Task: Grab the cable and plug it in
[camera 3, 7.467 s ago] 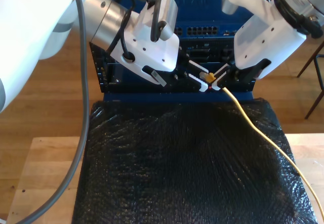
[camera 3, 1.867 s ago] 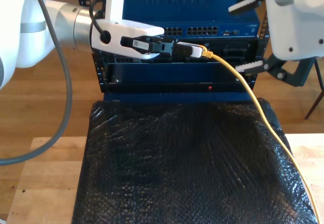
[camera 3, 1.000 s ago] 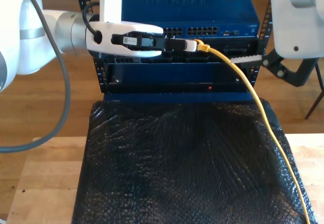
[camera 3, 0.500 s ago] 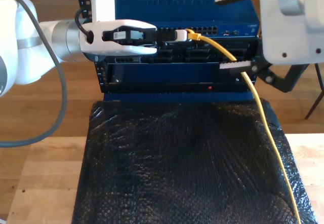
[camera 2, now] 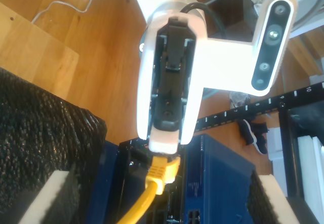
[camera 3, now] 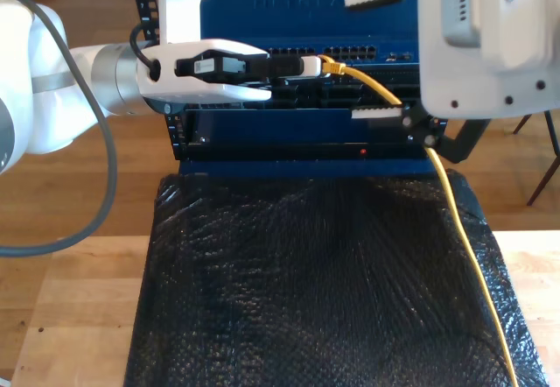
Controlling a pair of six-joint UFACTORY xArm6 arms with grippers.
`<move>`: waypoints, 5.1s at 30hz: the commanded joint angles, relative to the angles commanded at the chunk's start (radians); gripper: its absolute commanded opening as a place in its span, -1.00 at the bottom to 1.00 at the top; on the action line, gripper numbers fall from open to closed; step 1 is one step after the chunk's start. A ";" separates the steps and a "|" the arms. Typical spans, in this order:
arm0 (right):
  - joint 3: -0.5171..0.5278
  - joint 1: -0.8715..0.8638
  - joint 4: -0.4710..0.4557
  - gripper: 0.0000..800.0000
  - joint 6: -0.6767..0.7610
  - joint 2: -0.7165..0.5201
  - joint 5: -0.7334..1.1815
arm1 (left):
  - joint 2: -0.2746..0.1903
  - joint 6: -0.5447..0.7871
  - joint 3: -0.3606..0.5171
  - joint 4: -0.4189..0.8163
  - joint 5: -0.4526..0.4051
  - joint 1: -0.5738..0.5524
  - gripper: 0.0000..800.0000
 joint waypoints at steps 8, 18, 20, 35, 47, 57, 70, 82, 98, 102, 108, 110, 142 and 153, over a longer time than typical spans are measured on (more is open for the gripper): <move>0.025 0.029 0.002 0.86 0.005 0.000 -0.080 | 0.000 0.000 0.000 -0.002 0.008 -0.002 -0.98; 0.031 0.037 0.002 0.59 0.008 0.003 -0.086 | 0.000 0.000 0.009 -0.026 0.011 0.000 -0.98; 0.031 0.043 0.002 0.45 0.008 0.003 -0.086 | 0.000 0.000 0.009 -0.026 0.011 0.000 -0.98; 0.032 0.063 0.002 0.25 0.008 0.011 -0.094 | -0.002 0.000 0.017 -0.026 0.009 0.002 -0.97; 0.032 0.063 0.002 0.17 0.009 0.012 -0.097 | -0.002 -0.003 0.037 -0.075 0.008 0.015 -0.96; 0.031 0.064 0.003 0.16 0.011 0.014 -0.123 | -0.005 -0.003 0.038 -0.074 0.002 0.015 -0.95; 0.032 0.064 0.003 0.10 0.012 0.017 -0.132 | -0.009 0.000 0.040 -0.072 -0.002 0.015 -0.95; 0.031 0.066 0.005 -0.10 0.014 0.018 -0.133 | -0.009 0.000 0.040 -0.072 0.000 0.015 -0.95; 0.029 0.078 0.026 -0.18 0.014 0.040 -0.133 | -0.009 0.000 0.041 -0.072 0.002 0.015 -0.95; 0.028 0.078 0.026 -0.19 0.014 0.040 -0.133 | -0.009 0.000 0.041 -0.071 0.002 0.015 -0.95; 0.026 0.078 0.028 -0.25 0.014 0.038 -0.133 | -0.009 0.002 0.041 -0.071 0.002 0.015 -0.95; 0.026 0.078 0.028 -0.30 0.014 0.038 -0.133 | -0.009 0.002 0.041 -0.071 0.002 0.015 -0.95; 0.026 0.081 0.028 -0.55 0.014 0.044 -0.153 | -0.009 -0.002 0.041 -0.071 0.003 0.015 -0.96; 0.026 0.095 0.028 -0.56 0.014 0.044 -0.153 | -0.009 0.000 0.038 -0.068 0.002 0.015 -0.96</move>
